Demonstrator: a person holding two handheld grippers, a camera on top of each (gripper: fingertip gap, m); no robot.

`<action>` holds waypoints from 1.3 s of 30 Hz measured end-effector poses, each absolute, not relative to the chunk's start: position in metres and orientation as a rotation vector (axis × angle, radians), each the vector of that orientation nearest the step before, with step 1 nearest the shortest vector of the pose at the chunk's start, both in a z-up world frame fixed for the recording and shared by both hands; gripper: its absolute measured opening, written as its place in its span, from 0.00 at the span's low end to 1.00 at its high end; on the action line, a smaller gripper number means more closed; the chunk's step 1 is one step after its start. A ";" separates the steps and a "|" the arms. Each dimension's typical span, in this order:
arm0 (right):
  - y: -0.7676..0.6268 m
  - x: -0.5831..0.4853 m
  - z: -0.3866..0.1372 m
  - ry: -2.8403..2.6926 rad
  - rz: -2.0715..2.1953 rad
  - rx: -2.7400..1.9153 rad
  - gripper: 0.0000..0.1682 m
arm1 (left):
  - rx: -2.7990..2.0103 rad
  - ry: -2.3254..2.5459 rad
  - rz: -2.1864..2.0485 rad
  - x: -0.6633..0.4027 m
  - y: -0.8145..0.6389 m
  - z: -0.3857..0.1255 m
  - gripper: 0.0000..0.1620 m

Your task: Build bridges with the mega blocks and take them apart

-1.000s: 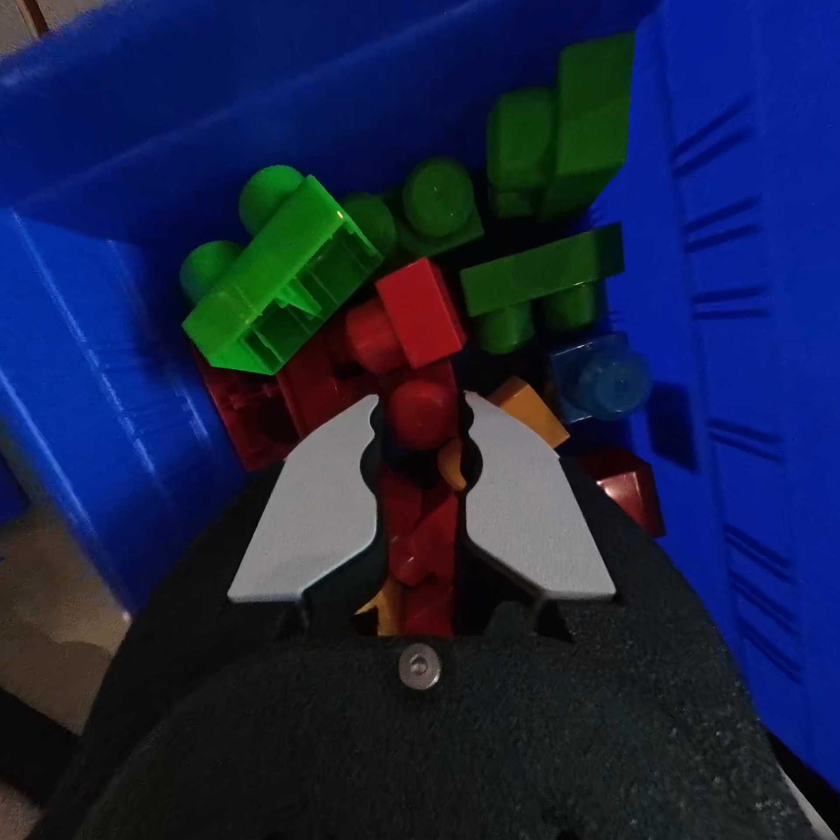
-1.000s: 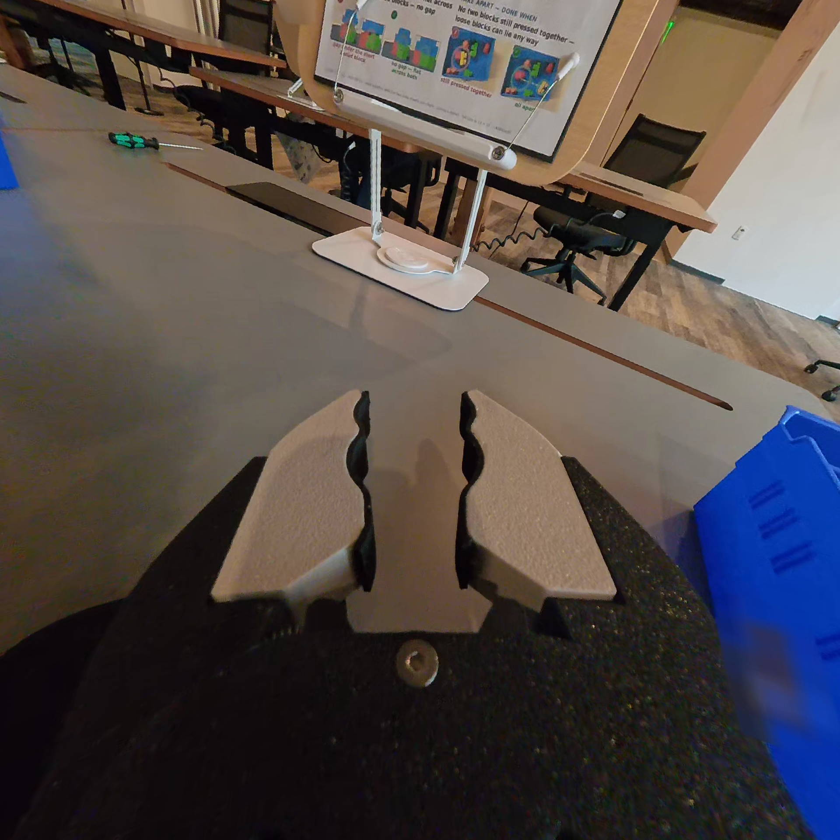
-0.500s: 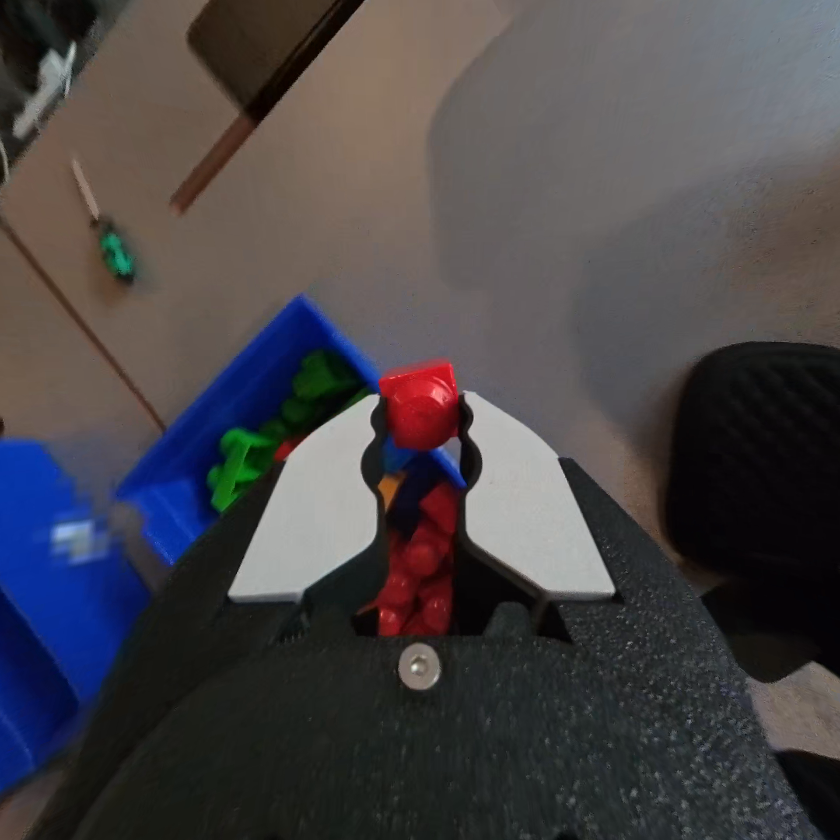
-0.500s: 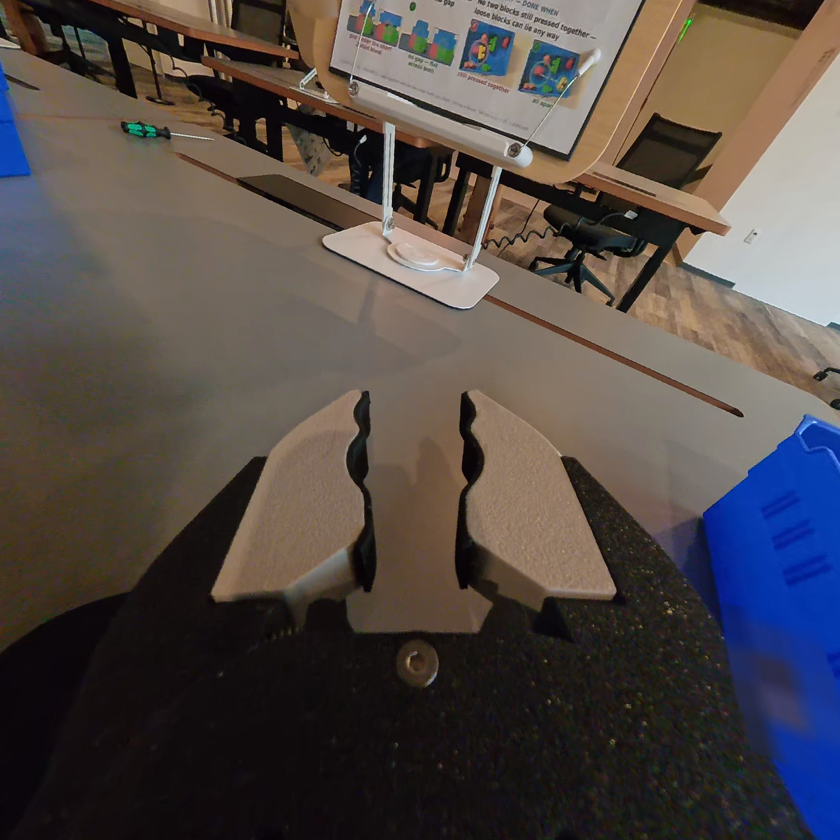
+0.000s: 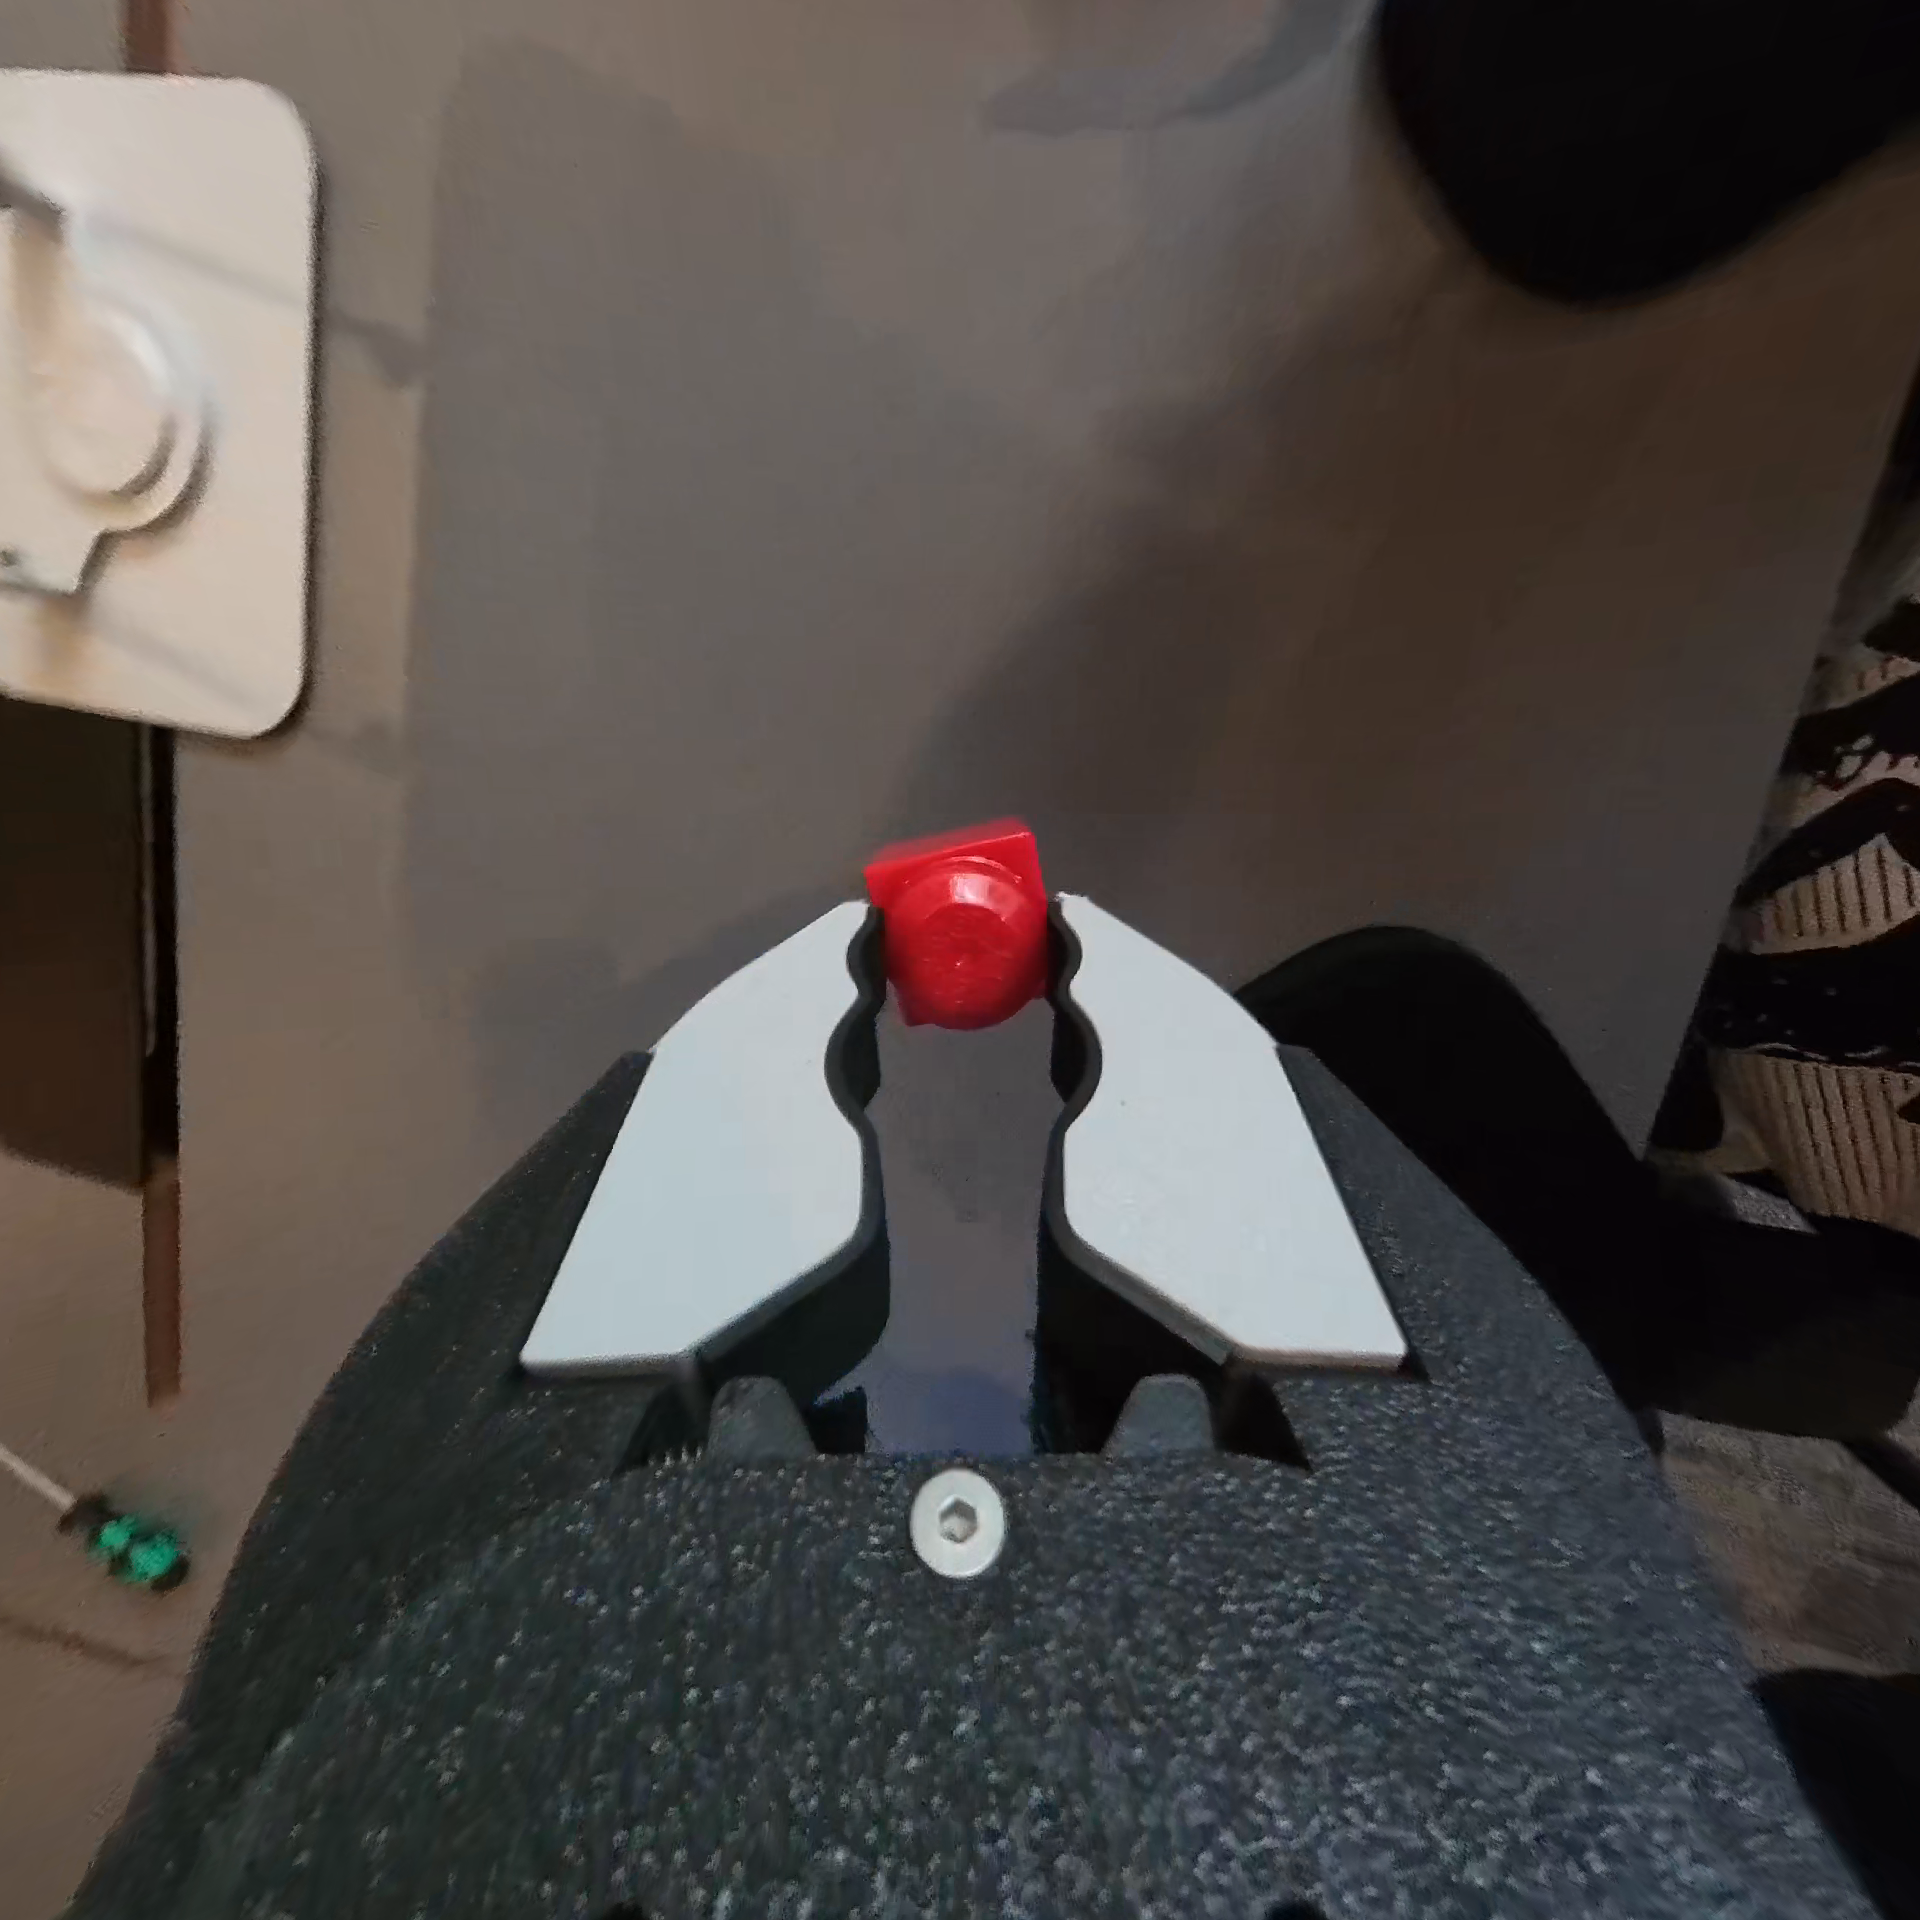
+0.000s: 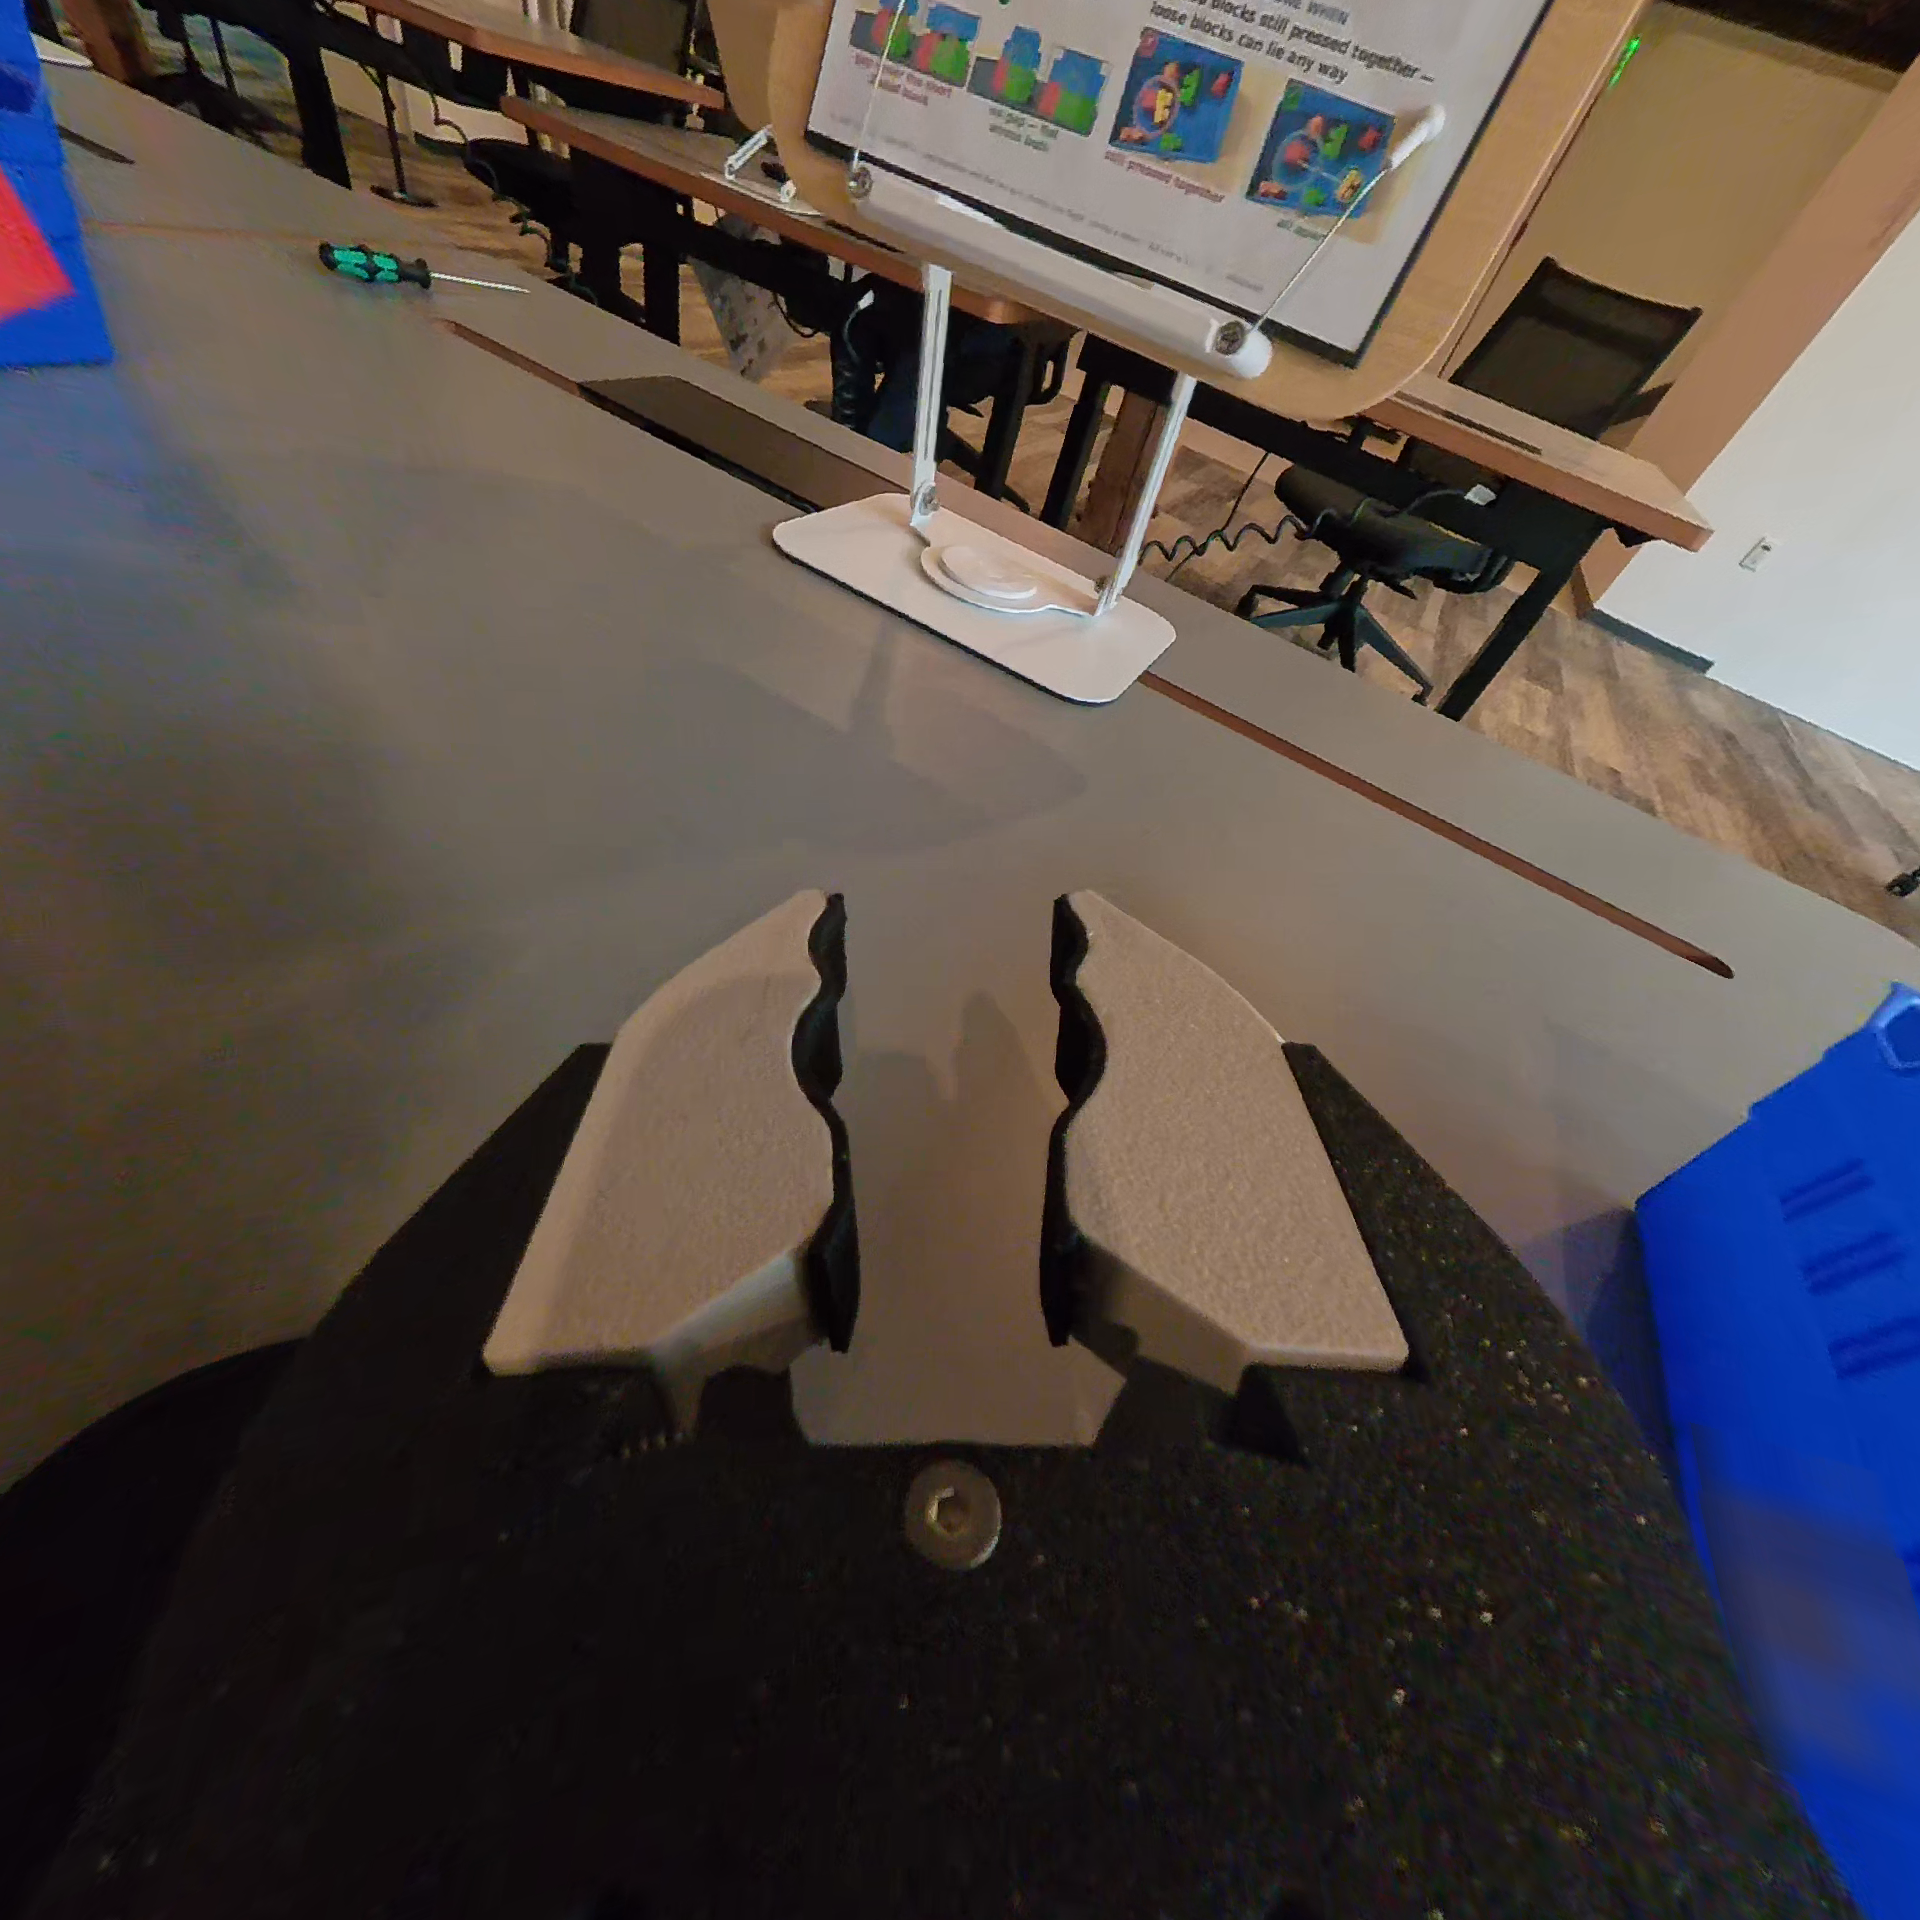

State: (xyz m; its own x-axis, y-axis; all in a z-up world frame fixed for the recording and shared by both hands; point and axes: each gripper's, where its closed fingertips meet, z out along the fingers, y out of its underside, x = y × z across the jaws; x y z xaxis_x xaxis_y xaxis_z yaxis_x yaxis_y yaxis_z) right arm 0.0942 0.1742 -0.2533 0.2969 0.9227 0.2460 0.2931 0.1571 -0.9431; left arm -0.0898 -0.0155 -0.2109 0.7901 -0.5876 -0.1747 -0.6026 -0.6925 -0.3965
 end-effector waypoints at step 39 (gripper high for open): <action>0.169 0.090 -0.261 -1.286 0.660 -1.384 0.23 | -2.550 1.287 -0.200 -0.024 0.001 -0.317 0.18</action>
State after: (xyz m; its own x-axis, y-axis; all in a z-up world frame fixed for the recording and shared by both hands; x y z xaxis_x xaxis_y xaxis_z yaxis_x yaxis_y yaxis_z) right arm 0.0903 0.1686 -0.2614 0.2605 0.9295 0.2609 0.3298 0.1683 -0.9289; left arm -0.0237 0.0010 -0.3168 0.5943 -0.8042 -0.0014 -0.7658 -0.5654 -0.3063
